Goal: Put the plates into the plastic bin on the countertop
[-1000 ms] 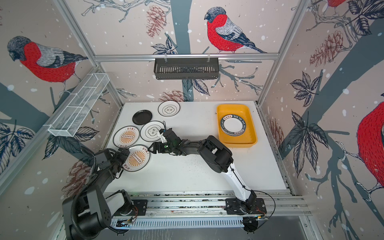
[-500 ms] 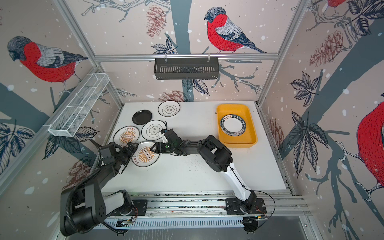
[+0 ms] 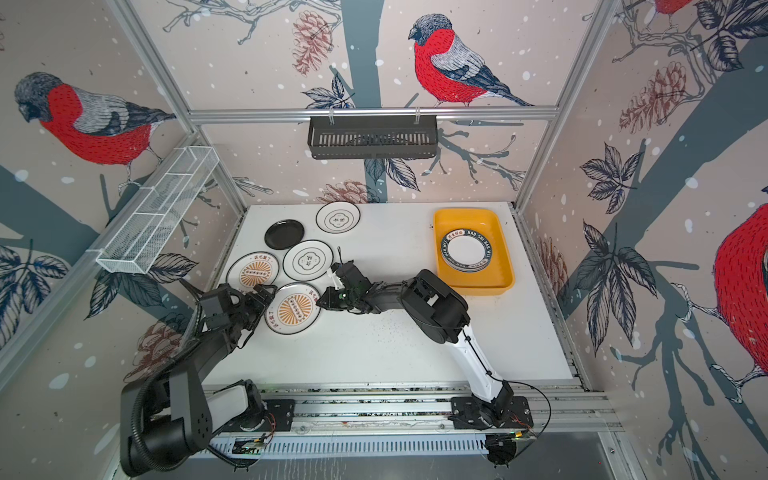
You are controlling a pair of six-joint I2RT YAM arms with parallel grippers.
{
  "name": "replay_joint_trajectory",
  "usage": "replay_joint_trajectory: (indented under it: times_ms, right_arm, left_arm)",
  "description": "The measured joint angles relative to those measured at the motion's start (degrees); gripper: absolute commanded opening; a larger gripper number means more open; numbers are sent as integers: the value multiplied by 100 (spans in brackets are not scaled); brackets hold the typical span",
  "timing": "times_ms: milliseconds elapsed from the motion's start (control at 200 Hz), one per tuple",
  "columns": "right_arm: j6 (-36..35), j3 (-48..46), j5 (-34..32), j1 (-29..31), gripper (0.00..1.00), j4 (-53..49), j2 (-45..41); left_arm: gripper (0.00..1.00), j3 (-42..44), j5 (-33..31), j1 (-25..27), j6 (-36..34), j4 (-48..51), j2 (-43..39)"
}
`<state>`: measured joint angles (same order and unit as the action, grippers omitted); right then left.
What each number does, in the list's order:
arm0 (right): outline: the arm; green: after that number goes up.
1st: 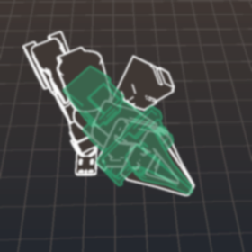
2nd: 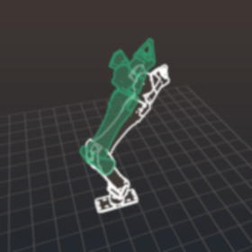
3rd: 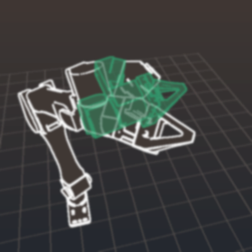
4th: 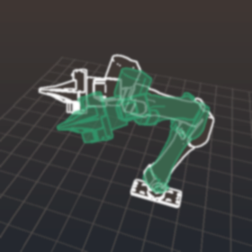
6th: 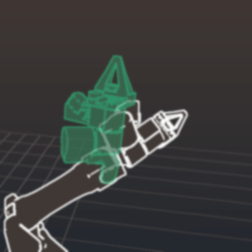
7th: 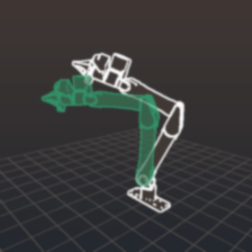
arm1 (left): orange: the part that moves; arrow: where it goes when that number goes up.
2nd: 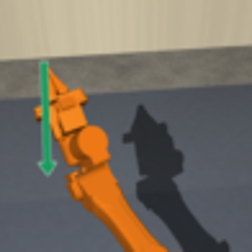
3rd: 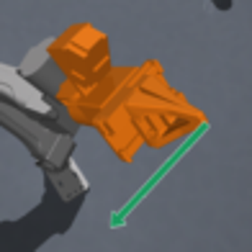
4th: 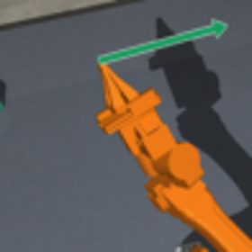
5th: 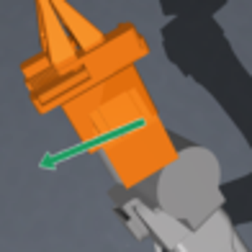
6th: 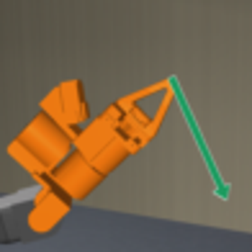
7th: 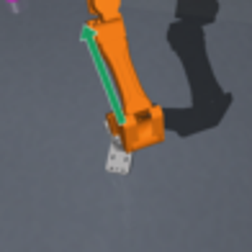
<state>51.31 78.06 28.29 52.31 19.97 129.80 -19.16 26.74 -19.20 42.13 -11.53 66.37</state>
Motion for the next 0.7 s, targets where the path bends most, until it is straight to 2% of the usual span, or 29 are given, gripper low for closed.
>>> replay_joint_trajectory:
  times_ms: [170,450,700]
  right_arm:
    - [-22,-17,74,-13,3,-66,-98]
    - [-129,-280,11,-76,2,-494,-496]
    - [-151,-811,-190,-398,2,-824,-1314]
  left_arm:
    - [96,0,2,0,0,31,-70]
    - [96,-149,13,0,-13,256,-496]
    - [96,-404,299,11,-42,363,-907]
